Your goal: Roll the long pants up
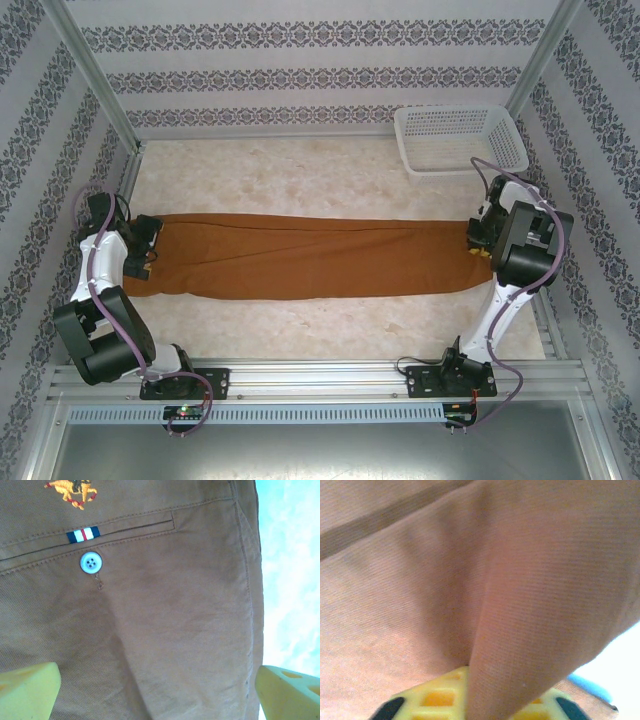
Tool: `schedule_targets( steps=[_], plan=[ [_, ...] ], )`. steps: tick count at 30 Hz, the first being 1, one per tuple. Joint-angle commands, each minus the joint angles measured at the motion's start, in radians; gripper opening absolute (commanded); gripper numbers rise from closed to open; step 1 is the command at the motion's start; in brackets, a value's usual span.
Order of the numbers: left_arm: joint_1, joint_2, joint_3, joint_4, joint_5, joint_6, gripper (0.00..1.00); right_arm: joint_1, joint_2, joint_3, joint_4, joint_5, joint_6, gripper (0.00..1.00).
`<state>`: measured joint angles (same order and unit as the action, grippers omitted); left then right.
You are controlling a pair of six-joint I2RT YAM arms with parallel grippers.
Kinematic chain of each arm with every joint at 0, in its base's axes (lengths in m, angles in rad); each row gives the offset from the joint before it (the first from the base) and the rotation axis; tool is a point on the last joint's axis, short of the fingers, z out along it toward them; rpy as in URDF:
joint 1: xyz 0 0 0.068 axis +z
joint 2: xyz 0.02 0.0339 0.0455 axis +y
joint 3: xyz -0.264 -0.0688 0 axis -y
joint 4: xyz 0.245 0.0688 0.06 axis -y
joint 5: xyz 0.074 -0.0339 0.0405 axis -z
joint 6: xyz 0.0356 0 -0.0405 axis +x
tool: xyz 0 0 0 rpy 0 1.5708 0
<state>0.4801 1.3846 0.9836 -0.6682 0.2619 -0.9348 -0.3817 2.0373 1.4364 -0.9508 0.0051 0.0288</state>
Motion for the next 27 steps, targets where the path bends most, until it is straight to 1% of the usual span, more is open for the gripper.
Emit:
schedule_targets(
  steps=[1, 3, 8, 14, 17, 20, 23, 25, 27],
  plan=[
    [0.003, -0.027, 0.016, -0.034, 0.009, -0.001, 1.0, -0.003, 0.034, -0.01, -0.016, -0.06, 0.011, 0.0],
    [0.003, -0.027, 0.019, -0.034, 0.013, -0.002, 1.0, -0.001, 0.017, 0.004, -0.026, -0.086, 0.024, 0.0],
    [0.003, -0.026, 0.027, -0.034, 0.026, -0.006, 1.0, 0.003, -0.061, 0.081, -0.08, -0.086, 0.067, 0.0],
    [0.004, -0.035, 0.036, -0.045, 0.025, 0.001, 1.0, -0.007, -0.159, 0.28, -0.226, -0.111, 0.103, 0.0],
    [0.003, -0.039, 0.035, -0.049, 0.027, -0.002, 1.0, -0.008, -0.182, 0.39, -0.299, -0.087, 0.099, 0.0],
    [0.003, -0.043, 0.035, -0.051, 0.03, -0.004, 1.0, -0.039, -0.175, 0.507, -0.379, -0.048, 0.09, 0.0],
    [0.003, -0.039, 0.046, -0.057, 0.037, 0.001, 1.0, -0.108, -0.161, 0.601, -0.438, -0.048, 0.102, 0.0],
    [0.003, -0.033, 0.059, -0.067, 0.036, 0.005, 1.0, -0.132, -0.173, 0.616, -0.442, -0.049, 0.109, 0.0],
    [0.003, -0.029, 0.069, -0.073, 0.035, 0.008, 1.0, -0.127, -0.189, 0.609, -0.439, -0.075, 0.109, 0.0]
  ],
)
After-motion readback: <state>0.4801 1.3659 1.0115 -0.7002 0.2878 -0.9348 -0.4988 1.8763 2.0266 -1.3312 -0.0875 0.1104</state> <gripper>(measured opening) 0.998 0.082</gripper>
